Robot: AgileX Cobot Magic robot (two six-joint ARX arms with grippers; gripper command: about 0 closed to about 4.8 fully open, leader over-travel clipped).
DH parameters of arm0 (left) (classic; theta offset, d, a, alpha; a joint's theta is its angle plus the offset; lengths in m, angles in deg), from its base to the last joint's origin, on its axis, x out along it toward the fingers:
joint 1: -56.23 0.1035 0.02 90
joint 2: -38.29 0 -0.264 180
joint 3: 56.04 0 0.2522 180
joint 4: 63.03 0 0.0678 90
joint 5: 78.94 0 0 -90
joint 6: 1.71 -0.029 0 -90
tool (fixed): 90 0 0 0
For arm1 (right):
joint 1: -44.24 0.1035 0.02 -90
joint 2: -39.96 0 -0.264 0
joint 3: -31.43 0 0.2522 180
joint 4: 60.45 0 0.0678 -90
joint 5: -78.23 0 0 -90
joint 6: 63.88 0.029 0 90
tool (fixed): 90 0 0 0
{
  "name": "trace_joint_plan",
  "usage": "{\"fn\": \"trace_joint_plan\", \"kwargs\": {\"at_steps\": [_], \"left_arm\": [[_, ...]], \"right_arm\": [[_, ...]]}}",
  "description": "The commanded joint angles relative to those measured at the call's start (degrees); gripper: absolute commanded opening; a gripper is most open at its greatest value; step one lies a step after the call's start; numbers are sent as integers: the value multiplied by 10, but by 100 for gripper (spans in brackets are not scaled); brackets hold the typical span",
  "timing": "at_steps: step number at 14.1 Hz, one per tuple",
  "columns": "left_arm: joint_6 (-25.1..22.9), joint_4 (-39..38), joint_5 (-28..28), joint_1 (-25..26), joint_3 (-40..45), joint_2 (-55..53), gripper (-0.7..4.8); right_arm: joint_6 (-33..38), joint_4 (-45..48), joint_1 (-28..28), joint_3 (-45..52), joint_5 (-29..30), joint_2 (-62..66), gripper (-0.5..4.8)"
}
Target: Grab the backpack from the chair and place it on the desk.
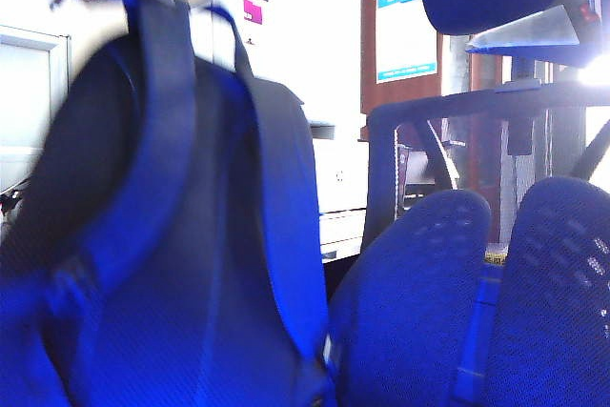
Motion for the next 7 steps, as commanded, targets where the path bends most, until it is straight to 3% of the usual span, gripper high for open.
{"fn": "trace_joint_plan", "kwargs": {"at_steps": [1, 5, 7], "left_arm": [[-31, 71, -9, 2, -86, 53, -6], [-127, -105, -50, 11, -239, 58, -6], [-129, -142, -50, 41, -292, 58, -6]], "right_arm": [[14, 10, 21, -3, 23, -10, 404], [14, 14, 76, -3, 33, -12, 404], [14, 30, 97, -3, 29, -12, 403]]}}
